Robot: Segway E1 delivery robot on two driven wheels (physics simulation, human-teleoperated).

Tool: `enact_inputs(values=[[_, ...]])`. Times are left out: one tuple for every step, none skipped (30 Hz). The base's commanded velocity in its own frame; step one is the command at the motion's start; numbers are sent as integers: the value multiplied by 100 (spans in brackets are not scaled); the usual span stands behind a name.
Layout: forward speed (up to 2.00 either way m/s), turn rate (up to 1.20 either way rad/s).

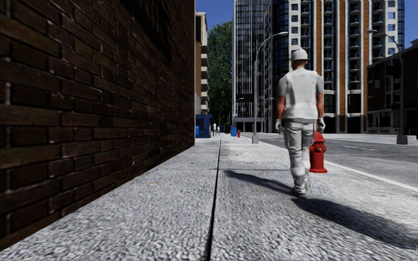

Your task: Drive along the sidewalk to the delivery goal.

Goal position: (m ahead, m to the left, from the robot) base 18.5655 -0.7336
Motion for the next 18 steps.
enact_inputs(values=[[200, 0], [200, 0], [200, 0], [200, 0], [200, 0], [200, 0], [200, 0], [200, 0], [200, 0], [200, 0], [200, 0], [200, 0], [200, 0], [200, 0], [200, 0], [200, 0], [200, 0], [200, 0]])
